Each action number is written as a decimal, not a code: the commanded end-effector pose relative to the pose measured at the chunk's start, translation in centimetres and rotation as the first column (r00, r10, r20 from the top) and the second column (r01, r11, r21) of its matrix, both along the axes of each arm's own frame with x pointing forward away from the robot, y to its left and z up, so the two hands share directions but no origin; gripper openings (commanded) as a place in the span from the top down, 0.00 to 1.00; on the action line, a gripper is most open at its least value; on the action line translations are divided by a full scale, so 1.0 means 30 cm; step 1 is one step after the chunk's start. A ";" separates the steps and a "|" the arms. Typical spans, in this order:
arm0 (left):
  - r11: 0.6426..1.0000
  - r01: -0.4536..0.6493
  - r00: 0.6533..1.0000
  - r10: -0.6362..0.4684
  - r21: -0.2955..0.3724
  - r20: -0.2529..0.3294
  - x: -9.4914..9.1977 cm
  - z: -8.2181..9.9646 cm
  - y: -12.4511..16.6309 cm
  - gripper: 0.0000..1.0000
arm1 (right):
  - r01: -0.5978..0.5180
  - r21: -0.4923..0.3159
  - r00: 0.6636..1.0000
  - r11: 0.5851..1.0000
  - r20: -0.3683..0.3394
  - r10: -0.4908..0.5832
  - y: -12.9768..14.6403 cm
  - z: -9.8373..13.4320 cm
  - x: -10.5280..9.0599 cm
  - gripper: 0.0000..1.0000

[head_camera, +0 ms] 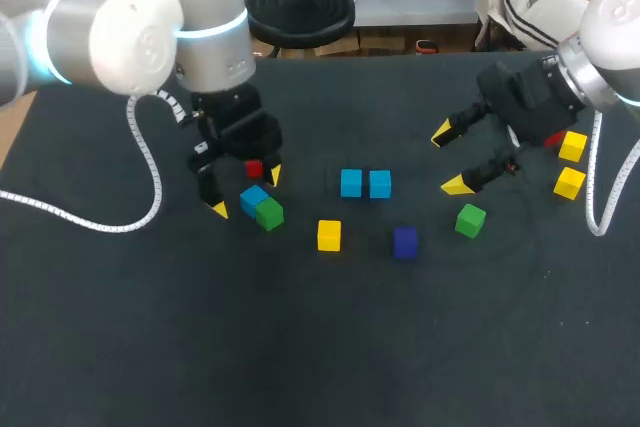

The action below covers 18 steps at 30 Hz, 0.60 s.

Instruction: Place the blue cubes, place green cubes on the blue cubes, place the yellow cubes on the green cubes, then place the red cubes on the yellow cubes, and place purple cube on the red cubes.

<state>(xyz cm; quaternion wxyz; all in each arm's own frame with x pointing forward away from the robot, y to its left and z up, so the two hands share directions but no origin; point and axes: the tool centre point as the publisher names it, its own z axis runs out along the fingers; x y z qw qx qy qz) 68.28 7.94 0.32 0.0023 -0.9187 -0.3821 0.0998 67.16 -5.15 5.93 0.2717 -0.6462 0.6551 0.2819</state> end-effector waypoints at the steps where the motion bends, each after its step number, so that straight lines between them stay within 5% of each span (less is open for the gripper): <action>1: 0.999 0.010 0.999 -0.008 0.044 -0.046 0.030 -0.012 -0.006 0.00 | -0.001 0.002 1.000 1.000 0.000 0.001 0.000 -0.001 0.001 0.00; 6: 0.999 -0.010 0.999 0.012 0.047 -0.052 0.039 -0.031 0.005 0.02 | -0.001 0.002 1.000 1.000 0.000 0.001 0.000 -0.001 0.001 0.00; 7: 0.999 -0.014 0.998 0.016 0.045 -0.054 0.038 -0.035 0.006 0.11 | -0.001 0.002 1.000 1.000 0.000 0.001 0.000 -0.001 0.001 0.00; 9: 0.999 -0.020 0.998 0.022 0.046 -0.054 0.037 -0.044 0.008 0.52 | -0.001 0.002 1.000 1.000 0.000 0.001 0.000 -0.001 0.001 0.00; 10: 0.999 -0.021 0.998 0.023 0.044 -0.056 0.036 -0.049 0.010 0.55 | -0.001 0.002 1.000 1.000 0.000 0.001 0.000 -0.001 0.001 0.00; 11: 0.999 -0.022 0.998 0.025 0.045 -0.057 0.035 -0.053 0.011 0.67 | -0.001 0.002 1.000 1.000 0.000 0.001 0.000 -0.001 0.001 0.00; 12: 0.998 -0.037 0.997 0.040 0.049 -0.059 0.035 -0.059 0.013 0.91 | -0.001 0.002 1.000 1.000 0.000 0.001 0.000 -0.001 0.001 0.00; 13: 0.998 -0.037 0.997 0.040 0.047 -0.060 0.034 -0.061 0.015 1.00 | -0.001 0.002 1.000 1.000 0.000 0.001 0.000 -0.001 0.001 0.00; 18: 0.996 -0.064 0.997 0.066 0.056 -0.041 0.021 -0.066 0.035 1.00 | -0.001 0.002 1.000 1.000 0.000 0.001 0.000 -0.001 0.001 0.00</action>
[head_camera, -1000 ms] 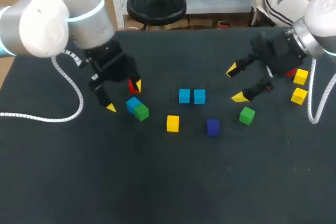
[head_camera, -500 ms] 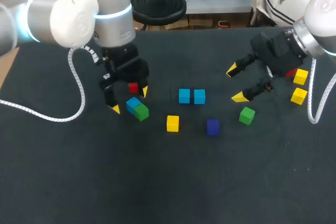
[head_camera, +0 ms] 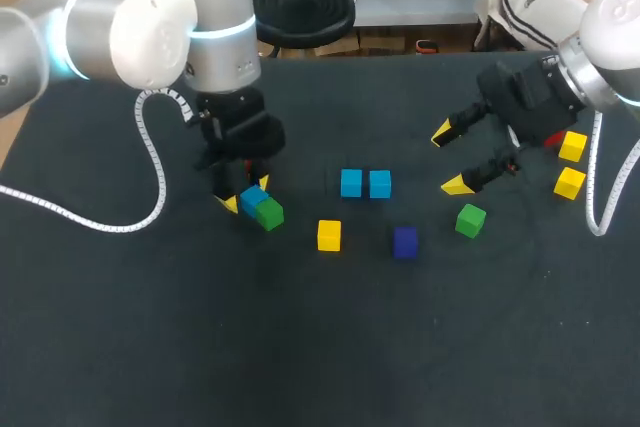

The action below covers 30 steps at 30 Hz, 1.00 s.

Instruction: Place the blue cubes, place green cubes on the blue cubes, place the yellow cubes on the green cubes, then place the red cubes on the yellow cubes, and place purple cube on the red cubes.

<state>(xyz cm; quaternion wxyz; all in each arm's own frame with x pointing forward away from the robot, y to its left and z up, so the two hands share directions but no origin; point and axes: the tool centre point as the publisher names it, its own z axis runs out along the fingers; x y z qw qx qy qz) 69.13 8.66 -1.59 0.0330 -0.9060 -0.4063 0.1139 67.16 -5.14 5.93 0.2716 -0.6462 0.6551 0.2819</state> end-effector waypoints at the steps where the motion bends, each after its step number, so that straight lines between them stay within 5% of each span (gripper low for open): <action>1: 1.000 -0.029 0.999 0.029 0.007 0.015 -0.010 -0.003 0.017 1.00 | -0.001 0.002 1.000 1.000 0.000 0.001 -0.001 -0.001 0.001 0.00; 10: 0.990 -0.143 0.988 0.142 0.014 0.063 -0.073 0.081 0.058 1.00 | -0.001 0.002 1.000 1.000 0.000 0.001 -0.001 -0.001 0.001 0.00; 13: 0.968 -0.244 0.967 0.237 0.065 0.090 -0.113 0.120 0.080 1.00 | -0.001 0.002 1.000 1.000 0.000 0.001 -0.001 -0.001 0.001 0.00; 18: 0.907 -0.386 0.920 0.364 0.171 0.144 -0.191 0.116 0.109 1.00 | -0.001 0.002 1.000 1.000 0.000 0.001 -0.001 -0.001 0.001 0.00; 30: 0.727 -0.676 0.737 0.670 0.121 0.087 -0.307 0.015 0.169 1.00 | -0.001 0.002 1.000 1.000 0.000 0.001 -0.001 -0.001 0.001 0.00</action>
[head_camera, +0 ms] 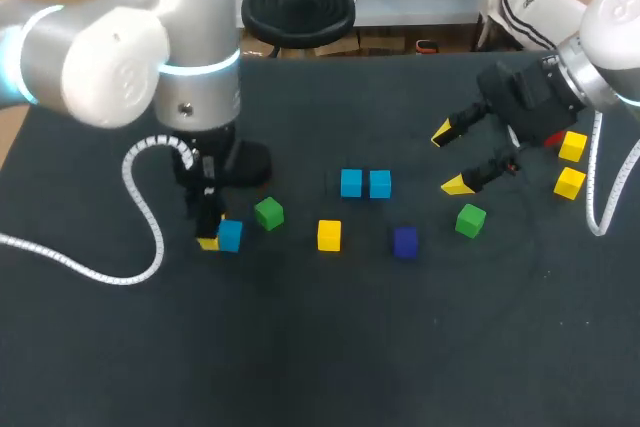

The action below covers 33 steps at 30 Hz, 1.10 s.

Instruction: Place the blue cubes, place green cubes on the blue cubes, place the yellow cubes on the green cubes, then place the red cubes on the yellow cubes, and place purple cube on the red cubes.

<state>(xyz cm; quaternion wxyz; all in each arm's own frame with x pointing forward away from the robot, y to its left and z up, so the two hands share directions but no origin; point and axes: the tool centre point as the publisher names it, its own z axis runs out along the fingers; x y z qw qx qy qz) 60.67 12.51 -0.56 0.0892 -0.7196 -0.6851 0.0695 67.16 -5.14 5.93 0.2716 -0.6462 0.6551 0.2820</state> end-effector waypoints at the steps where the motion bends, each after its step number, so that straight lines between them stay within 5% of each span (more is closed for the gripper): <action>1: 0.994 -0.092 0.995 0.095 -0.063 0.042 -0.023 -0.027 0.049 1.00 | -0.001 0.002 1.000 1.000 0.000 0.001 0.000 -0.001 0.001 0.00; 5: 0.991 -0.111 0.993 0.113 -0.068 0.019 -0.026 -0.042 0.059 1.00 | -0.001 0.002 1.000 1.000 0.000 0.001 0.000 -0.001 0.001 0.00; 7: 0.991 -0.108 0.994 0.110 -0.079 0.014 -0.026 -0.045 0.060 0.51 | -0.001 0.002 1.000 1.000 0.000 0.001 0.000 -0.001 0.001 0.00; 8: 0.990 -0.106 0.994 0.108 -0.094 0.011 -0.026 -0.046 0.061 0.19 | -0.001 0.002 1.000 1.000 0.000 0.001 0.000 -0.001 0.001 0.00; 9: 0.989 -0.103 0.995 0.104 -0.106 0.005 -0.024 -0.045 0.064 0.00 | -0.001 0.002 1.000 1.000 0.000 0.001 0.000 -0.001 0.001 0.00; 15: 0.960 -0.113 0.994 0.111 -0.258 -0.023 -0.002 -0.015 0.081 0.00 | -0.001 0.002 1.000 1.000 0.000 0.001 0.000 -0.001 0.001 0.00; 21: 0.957 -0.124 0.992 0.124 -0.261 -0.014 -0.006 0.008 0.087 0.00 | -0.001 0.002 1.000 1.000 0.000 0.001 0.000 -0.001 0.001 0.00; 24: 0.940 -0.080 0.996 0.089 -0.331 0.012 -0.004 0.001 0.089 0.00 | -0.001 0.002 1.000 1.000 0.000 0.001 0.000 -0.001 0.001 0.00; 33: 0.911 0.082 0.996 -0.062 -0.404 0.062 0.049 0.034 0.015 0.00 | -0.001 0.002 1.000 1.000 0.000 0.001 0.000 -0.001 0.001 0.00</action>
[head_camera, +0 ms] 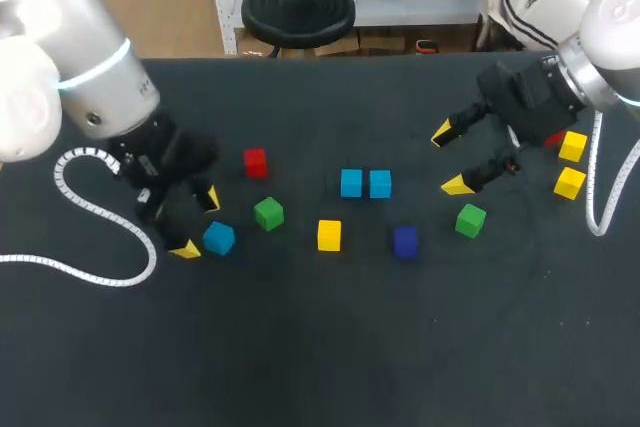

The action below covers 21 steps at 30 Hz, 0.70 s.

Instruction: Place the blue cubes, place green cubes on the blue cubes, place the yellow cubes on the green cubes, then place the red cubes on the yellow cubes, and place purple cube on the red cubes.

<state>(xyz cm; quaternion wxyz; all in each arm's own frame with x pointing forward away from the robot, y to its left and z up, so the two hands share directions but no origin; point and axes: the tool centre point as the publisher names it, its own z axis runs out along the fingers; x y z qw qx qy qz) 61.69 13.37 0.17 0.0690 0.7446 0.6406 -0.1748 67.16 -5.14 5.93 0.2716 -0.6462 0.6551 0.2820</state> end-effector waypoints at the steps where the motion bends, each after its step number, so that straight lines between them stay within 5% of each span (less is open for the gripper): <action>1: 0.998 0.024 1.000 -0.025 -0.055 -0.018 0.018 0.011 -0.017 0.00 | -0.001 0.002 1.000 1.000 0.000 0.001 -0.001 -0.001 0.001 0.00; 17: 0.996 0.067 0.996 -0.070 -0.064 -0.050 0.021 0.002 -0.048 0.00 | -0.001 0.002 1.000 1.000 0.000 0.001 -0.001 -0.001 0.001 0.00; 21: 0.996 0.072 0.996 -0.074 -0.044 -0.050 0.023 -0.013 -0.058 0.16 | -0.001 0.002 1.000 1.000 0.000 0.001 -0.001 -0.001 0.001 0.00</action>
